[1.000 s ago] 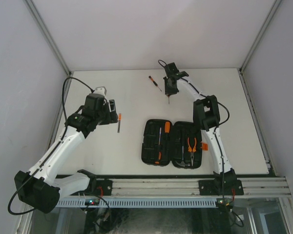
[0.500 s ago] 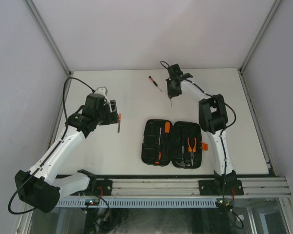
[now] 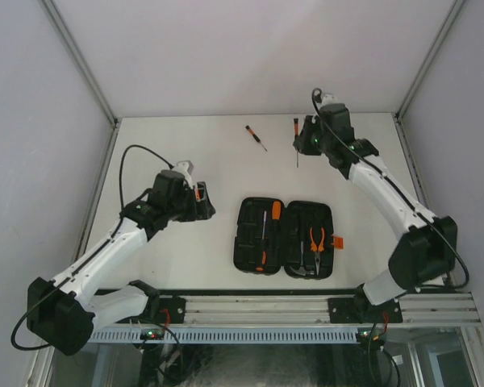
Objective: Sort the tools into containers
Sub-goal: Pick up the screwdriver from the center of the board, then adjust the storage box at the center of the board.
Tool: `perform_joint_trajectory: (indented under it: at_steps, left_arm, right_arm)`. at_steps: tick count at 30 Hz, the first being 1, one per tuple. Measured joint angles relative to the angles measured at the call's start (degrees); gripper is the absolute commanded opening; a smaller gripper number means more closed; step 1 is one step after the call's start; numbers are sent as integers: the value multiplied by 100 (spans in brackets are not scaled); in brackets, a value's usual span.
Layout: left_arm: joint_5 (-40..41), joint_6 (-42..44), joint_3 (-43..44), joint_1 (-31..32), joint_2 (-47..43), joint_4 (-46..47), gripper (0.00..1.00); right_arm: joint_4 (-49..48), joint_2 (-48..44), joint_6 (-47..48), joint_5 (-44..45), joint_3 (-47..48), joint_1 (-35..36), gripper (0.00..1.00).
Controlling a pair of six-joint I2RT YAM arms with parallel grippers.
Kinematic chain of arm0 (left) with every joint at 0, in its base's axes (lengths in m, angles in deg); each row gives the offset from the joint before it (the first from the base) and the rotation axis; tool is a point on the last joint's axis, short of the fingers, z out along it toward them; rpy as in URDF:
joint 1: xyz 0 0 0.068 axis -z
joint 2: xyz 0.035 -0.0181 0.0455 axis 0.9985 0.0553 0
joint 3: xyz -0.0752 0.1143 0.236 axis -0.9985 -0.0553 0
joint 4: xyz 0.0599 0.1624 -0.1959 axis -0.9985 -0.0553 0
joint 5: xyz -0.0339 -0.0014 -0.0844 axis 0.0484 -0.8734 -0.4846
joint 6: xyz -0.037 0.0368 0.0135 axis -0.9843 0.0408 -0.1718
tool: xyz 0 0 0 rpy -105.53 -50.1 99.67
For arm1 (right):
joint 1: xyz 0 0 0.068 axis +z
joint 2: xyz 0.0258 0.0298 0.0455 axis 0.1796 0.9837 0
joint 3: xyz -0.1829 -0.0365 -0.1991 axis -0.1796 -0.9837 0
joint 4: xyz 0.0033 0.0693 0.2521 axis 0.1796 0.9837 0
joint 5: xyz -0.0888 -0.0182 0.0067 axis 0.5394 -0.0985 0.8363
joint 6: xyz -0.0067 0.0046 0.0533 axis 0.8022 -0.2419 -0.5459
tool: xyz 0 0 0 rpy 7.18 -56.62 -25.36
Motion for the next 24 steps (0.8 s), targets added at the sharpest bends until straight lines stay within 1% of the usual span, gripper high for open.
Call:
perform_joint_trajectory:
  at_steps: [2,5,8,12,18,24]
  left_arm:
    - [-9,-116,-216,284,9,127,75]
    - [-33,-315,-581,708,74,385,76]
    - [-4,-470,-916,929,186,553,77]
    - [-42,-651,-1266,1038,304,833,77]
    - [-306,-872,-1523,1290,555,1432,75]
    - [-411,-1123,-1523,1897,964,1932,72]
  right_arm:
    - [-90,-555,-131,-26,-664,24,0]
    - [-103,-1132,-282,-13,-1451,118,0]
    - [-66,-1639,-393,37,-2168,271,0]
    - [61,-2393,-586,57,-2999,426,0]
    - [138,-3390,-890,101,-3748,455,0]
    - [234,-3812,-1121,103,-4186,459,0]
